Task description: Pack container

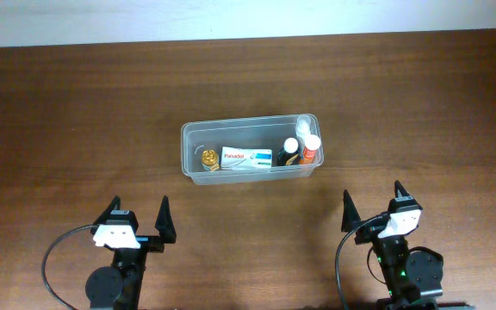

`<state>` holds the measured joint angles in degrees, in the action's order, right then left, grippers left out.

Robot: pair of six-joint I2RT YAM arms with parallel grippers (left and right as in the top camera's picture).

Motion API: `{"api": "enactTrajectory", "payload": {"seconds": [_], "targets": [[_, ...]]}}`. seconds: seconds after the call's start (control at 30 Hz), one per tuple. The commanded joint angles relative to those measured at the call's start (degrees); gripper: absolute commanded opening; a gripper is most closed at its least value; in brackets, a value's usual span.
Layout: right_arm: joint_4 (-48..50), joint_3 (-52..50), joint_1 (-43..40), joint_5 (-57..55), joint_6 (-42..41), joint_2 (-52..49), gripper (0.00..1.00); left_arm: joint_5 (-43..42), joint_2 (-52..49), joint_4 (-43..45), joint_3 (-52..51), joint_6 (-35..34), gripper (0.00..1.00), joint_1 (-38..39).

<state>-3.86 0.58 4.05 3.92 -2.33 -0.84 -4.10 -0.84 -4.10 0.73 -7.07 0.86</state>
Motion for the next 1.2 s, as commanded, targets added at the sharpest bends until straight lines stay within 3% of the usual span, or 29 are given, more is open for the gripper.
{"api": "enactTrajectory", "payload": {"seconds": [0.0,1.17], "targets": [[-0.42,-0.26,-0.37,-0.52,0.42,0.59,0.98,-0.17,0.55,-0.24,-0.24,0.92,0.99,-0.28],[-0.42,-0.26,-0.37,-0.52,0.42,0.59,0.98,-0.17,0.55,-0.24,-0.24,0.92,0.99,-0.28]]}}
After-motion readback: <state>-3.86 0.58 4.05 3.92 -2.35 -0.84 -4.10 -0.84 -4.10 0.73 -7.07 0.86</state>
